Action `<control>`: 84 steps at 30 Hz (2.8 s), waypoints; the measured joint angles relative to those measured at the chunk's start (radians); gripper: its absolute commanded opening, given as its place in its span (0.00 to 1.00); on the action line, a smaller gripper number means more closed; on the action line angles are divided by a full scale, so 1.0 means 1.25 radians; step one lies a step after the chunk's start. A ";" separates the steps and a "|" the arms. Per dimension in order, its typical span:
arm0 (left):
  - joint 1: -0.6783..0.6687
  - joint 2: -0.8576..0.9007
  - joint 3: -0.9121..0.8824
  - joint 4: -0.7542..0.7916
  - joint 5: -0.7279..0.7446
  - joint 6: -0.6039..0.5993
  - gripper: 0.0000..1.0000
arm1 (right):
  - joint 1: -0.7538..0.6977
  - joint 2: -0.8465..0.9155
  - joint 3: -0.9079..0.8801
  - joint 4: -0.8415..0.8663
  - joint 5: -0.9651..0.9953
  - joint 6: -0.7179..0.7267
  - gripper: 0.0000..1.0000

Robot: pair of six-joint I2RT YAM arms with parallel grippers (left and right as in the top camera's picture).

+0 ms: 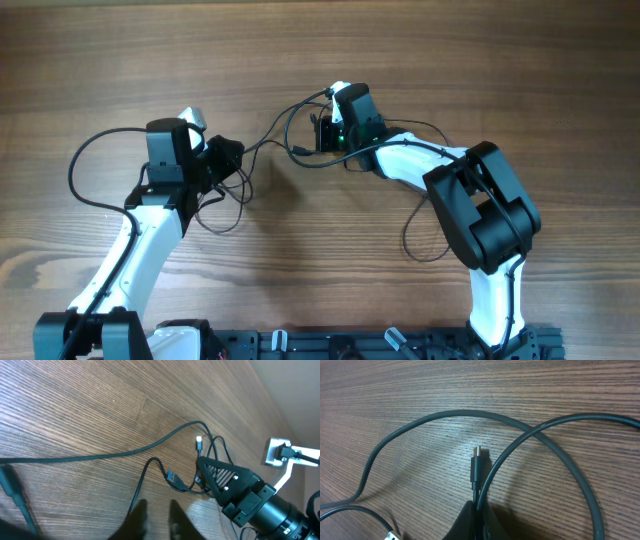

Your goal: Untangle cables

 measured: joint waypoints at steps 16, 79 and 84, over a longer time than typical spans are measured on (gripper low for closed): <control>0.000 0.000 0.000 -0.008 -0.009 0.002 0.05 | -0.086 -0.127 -0.003 -0.024 -0.089 0.069 0.05; 0.000 0.000 0.000 -0.009 -0.021 0.002 0.09 | 0.046 0.007 -0.004 0.060 0.042 0.099 0.07; 0.000 0.000 0.000 -0.009 -0.021 0.002 0.10 | 0.043 0.007 -0.004 0.068 0.042 0.103 0.04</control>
